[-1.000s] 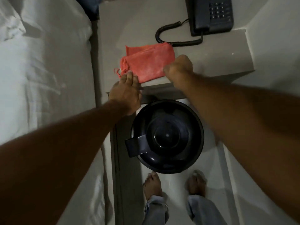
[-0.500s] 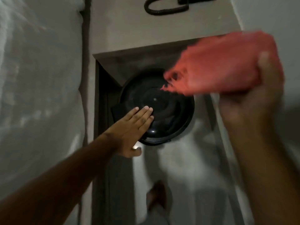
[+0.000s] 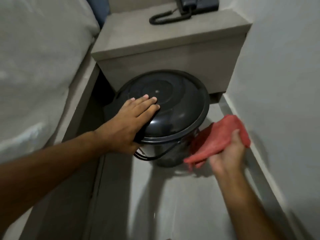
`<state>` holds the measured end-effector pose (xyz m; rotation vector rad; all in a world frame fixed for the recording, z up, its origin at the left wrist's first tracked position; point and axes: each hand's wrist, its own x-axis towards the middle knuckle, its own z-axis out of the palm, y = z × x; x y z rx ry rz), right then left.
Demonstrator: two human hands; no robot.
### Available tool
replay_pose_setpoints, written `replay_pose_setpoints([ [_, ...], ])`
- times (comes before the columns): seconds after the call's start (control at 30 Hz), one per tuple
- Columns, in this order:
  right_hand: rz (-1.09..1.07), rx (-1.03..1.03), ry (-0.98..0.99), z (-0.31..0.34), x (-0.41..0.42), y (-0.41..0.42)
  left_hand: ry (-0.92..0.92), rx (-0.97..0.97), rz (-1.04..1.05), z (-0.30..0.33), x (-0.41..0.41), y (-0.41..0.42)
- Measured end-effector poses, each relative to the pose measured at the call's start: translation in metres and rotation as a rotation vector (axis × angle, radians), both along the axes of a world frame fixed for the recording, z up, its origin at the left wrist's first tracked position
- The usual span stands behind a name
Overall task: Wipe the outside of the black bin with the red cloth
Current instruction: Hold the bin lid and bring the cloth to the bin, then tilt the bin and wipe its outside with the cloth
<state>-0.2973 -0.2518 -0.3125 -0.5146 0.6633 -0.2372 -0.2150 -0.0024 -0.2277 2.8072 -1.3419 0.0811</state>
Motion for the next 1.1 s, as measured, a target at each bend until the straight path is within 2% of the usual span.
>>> replay_pose_setpoints([
  [0.07, -0.063, 0.025, 0.037, -0.004, 0.012, 0.014, 0.049, -0.042, 0.039, 0.005, -0.007, -0.013],
  [0.17, -0.143, -0.127, 0.042, -0.002, 0.0, 0.019, 0.138, -0.143, 0.112, 0.031, 0.002, -0.031],
  [0.27, -0.085, -0.401, 0.028, 0.001, -0.015, 0.025, 0.166, -0.247, 0.238, 0.065, 0.02, -0.038],
  [0.33, -0.034, -0.524, -0.042, -0.002, -0.011, 0.025, 0.196, -0.294, 0.319, 0.073, 0.025, -0.037],
  [0.4, 0.021, -0.659, -0.02, -0.003, -0.001, 0.032, 0.263, -0.34, 0.381, 0.069, 0.027, -0.036],
  [0.53, 0.195, -1.112, 0.054, 0.002, 0.026, 0.04, 0.376, -0.402, 0.454, 0.066, 0.036, -0.028],
  [0.57, 0.235, -1.162, 0.057, 0.007, 0.044, 0.036, 0.4, -0.419, 0.463, 0.066, 0.039, -0.026],
  [0.63, 0.275, -1.136, 0.026, 0.026, 0.084, 0.028, 0.407, -0.461, 0.479, 0.064, 0.044, -0.027],
  [0.7, 0.229, -1.205, -0.082, 0.037, 0.108, 0.03, 0.353, -0.476, 0.485, 0.059, 0.048, -0.033],
  [0.8, 0.17, -1.658, -0.163, 0.017, 0.083, 0.05, 0.272, -0.484, 0.48, 0.058, 0.051, -0.043],
  [0.87, 0.146, -1.981, -0.269, -0.02, 0.044, 0.055, 0.26, -0.453, 0.48, 0.059, 0.055, -0.051],
  [0.93, 0.239, -2.323, -0.456, -0.058, 0.0, 0.058, 0.263, -0.427, 0.482, 0.061, 0.059, -0.056],
  [0.97, 0.319, -2.419, -0.523, -0.069, -0.015, 0.056, 0.262, -0.416, 0.478, 0.06, 0.059, -0.058],
  [1.0, 0.352, -2.437, -0.558, -0.071, -0.016, 0.057, 0.254, -0.405, 0.475, 0.06, 0.06, -0.058],
  [1.1, 0.085, -2.311, -0.47, -0.031, 0.034, 0.07, 0.236, -0.41, 0.482, 0.059, 0.063, -0.057],
])
